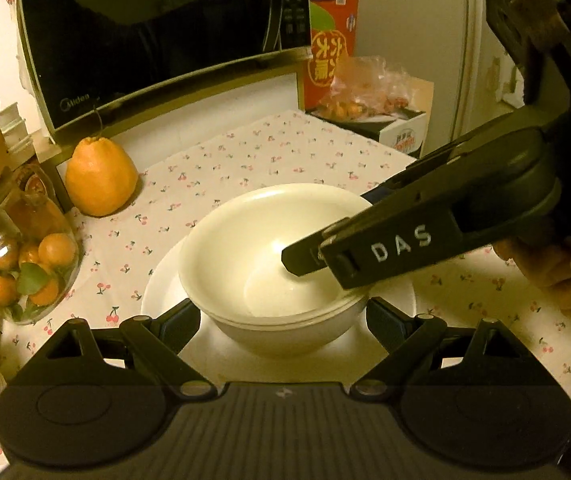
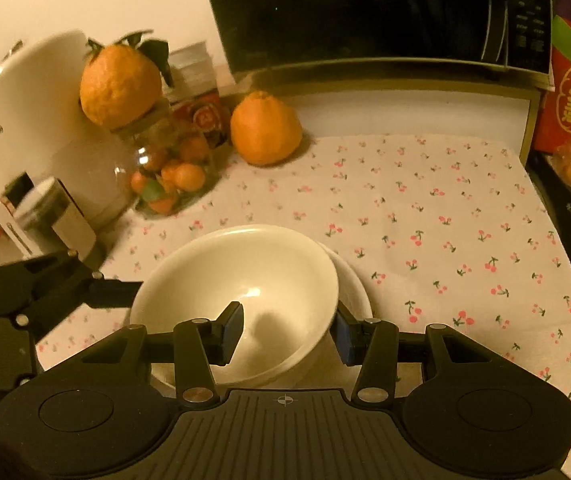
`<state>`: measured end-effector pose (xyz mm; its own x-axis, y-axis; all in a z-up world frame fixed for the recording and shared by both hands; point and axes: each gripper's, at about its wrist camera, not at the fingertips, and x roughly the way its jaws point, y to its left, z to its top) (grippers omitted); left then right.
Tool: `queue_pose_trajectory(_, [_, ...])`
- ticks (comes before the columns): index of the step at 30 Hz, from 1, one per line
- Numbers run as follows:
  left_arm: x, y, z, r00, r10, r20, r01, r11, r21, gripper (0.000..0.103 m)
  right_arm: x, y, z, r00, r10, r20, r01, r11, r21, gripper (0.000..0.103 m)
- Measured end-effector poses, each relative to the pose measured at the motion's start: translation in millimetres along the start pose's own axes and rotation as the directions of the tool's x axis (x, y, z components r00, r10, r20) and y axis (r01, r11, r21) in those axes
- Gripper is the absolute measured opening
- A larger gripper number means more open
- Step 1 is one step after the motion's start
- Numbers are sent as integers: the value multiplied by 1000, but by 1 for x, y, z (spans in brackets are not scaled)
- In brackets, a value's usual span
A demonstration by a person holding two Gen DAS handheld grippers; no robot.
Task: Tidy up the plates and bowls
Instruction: 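Lift the bowl stack with both grippers and carry it over the plates, then lower the bowl stack onto the white plates and open both grippers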
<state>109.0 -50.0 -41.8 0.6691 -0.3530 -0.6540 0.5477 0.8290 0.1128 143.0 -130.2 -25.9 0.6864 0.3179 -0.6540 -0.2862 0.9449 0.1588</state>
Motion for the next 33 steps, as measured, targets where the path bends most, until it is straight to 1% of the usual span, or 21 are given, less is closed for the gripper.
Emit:
queue_pose_trajectory(4, [0,2,0,1000,9,0,-9,1000,9,89,3,1,0,1000,4,6,-4,1000,0,46])
queue_pose_trajectory(9, [1,3,-3,1000,16,-20,-16,1000,17,89,2,3,0,1000,19,10,-19,1000,-2,46])
queue_pose_trajectory(14, [0,4,-5,1000,5,-29,-4,1000,12,87,2,4,0,1000,26,-6,-26,1000,0,47])
queue_pose_trajectory(16, [0,5,-4,1000,-1,-31,1,1000,2,92,3,4,-1,1000,28,-7,-28,1000,2,47])
queue_pose_trajectory(22, [0,8,-4,999,-5,-48,4,1000,-25,98,1,3,1,999,36,-4,-36,999,19,48])
queue_pose_trajectory(23, [0,8,-4,999,-4,-52,3,1000,-25,98,0,2,2,999,40,0,-40,999,25,52])
queue_pose_trajectory(25, [-1,8,-4,998,-5,-60,3,1000,-25,98,-2,1,3,999,39,9,-40,999,34,55])
queue_pose_trajectory(27, [-4,7,-4,998,-7,-63,6,1000,-19,98,-5,-1,4,999,45,15,-45,998,46,61])
queue_pose_trajectory(33, [-17,5,-8,999,-6,-54,5,1000,-6,99,-16,-9,8,997,60,47,-64,995,76,70])
